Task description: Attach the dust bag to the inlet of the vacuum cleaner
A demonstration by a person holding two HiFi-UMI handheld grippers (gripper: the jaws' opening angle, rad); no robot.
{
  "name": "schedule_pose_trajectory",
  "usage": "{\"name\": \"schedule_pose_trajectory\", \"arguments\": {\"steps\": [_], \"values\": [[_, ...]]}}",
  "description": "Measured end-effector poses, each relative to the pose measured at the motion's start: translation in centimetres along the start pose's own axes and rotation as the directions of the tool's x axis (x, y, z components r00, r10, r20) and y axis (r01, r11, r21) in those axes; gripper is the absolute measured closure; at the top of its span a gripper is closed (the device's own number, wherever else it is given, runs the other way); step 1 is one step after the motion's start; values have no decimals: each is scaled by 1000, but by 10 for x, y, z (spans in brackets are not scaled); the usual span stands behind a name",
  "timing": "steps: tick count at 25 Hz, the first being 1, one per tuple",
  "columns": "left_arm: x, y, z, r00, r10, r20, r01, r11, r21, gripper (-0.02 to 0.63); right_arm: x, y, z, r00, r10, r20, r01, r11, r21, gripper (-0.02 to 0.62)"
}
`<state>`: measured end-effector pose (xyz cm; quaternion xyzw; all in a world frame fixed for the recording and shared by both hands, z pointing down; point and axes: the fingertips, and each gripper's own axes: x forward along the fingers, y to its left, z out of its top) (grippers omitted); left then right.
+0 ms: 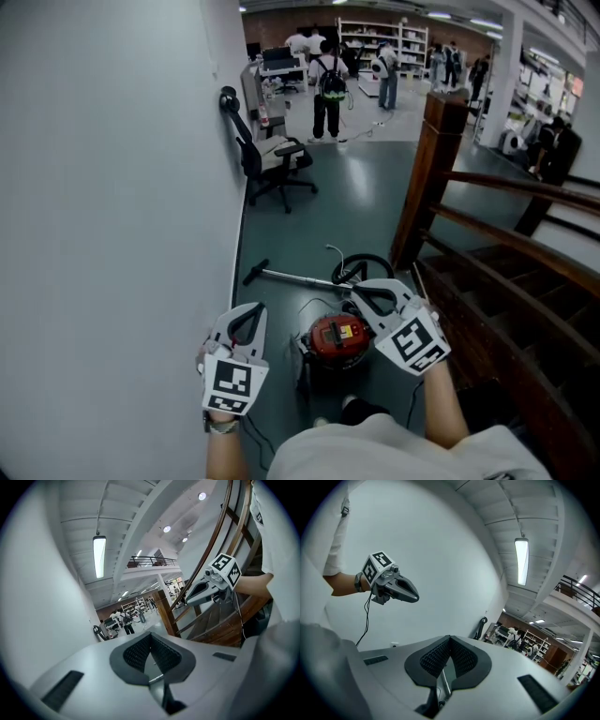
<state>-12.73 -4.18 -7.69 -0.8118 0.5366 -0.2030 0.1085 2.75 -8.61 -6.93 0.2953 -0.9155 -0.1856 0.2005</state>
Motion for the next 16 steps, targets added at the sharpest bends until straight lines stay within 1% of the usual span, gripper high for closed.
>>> {"name": "schedule_pose_trajectory", "arguments": {"steps": [10,16], "values": [[5,-12,-10,1000,-13,-10,13,1000,-25,604,-10,-6,-8,1000,-16,-15,16,1000,8,569],[4,-3,-7,1000,6,7,-6,1000,-29,604,-8,-8,-9,999,-30,-20,30,1000,5,568]]}}
